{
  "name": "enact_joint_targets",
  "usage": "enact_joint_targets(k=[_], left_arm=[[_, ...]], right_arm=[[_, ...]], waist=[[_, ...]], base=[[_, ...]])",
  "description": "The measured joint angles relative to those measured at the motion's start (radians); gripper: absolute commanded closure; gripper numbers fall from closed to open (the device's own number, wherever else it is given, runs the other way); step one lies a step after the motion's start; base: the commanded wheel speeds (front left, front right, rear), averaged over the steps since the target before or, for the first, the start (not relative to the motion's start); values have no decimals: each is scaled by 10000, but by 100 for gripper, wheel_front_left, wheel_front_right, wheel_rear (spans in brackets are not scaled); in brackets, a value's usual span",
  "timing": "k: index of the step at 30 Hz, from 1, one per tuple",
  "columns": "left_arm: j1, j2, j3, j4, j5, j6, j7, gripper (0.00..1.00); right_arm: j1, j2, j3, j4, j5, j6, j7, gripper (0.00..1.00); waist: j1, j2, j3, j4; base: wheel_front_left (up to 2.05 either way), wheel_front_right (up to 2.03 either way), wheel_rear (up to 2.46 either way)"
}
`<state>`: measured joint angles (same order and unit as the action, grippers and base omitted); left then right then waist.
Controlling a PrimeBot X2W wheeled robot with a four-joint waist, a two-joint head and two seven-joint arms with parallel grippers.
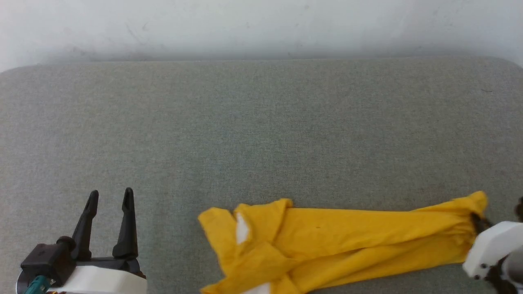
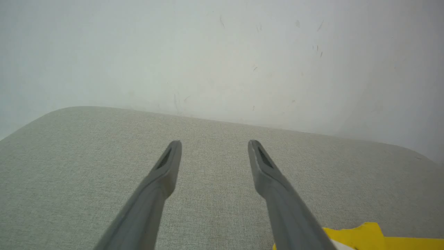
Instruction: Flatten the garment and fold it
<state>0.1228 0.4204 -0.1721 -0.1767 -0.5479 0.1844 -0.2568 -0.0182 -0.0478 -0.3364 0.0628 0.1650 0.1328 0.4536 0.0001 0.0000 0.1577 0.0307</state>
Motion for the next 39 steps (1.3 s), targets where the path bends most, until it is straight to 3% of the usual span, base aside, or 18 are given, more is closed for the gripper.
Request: enact_joint_targets(k=[8, 14, 28, 39], left_arm=[[-68, -12, -102, 265, 155, -75, -2, 0], [-63, -67, -245, 481, 176, -86, 0, 0], [31, -249, -502, 681, 98, -92, 12, 0], [16, -255, -616, 683, 13, -167, 105, 0]], right_arm=[[-141, -554, -2291, -234, -1317, -4, 318, 100], [99, -405, -2163, -362, -909, -12, 621, 100], [1535, -63, 2125, -2769, 2999, -13, 2773, 100], [795, -48, 5892, -3187, 4132, -13, 2815, 100]], waist=[[0, 0, -25, 101], [0, 0, -226, 146], [-1, 0, -717, 133], [-1, 0, -627, 320]], base=[[0, 0, 0], [0, 0, 0], [0, 0, 0], [0, 0, 0]])
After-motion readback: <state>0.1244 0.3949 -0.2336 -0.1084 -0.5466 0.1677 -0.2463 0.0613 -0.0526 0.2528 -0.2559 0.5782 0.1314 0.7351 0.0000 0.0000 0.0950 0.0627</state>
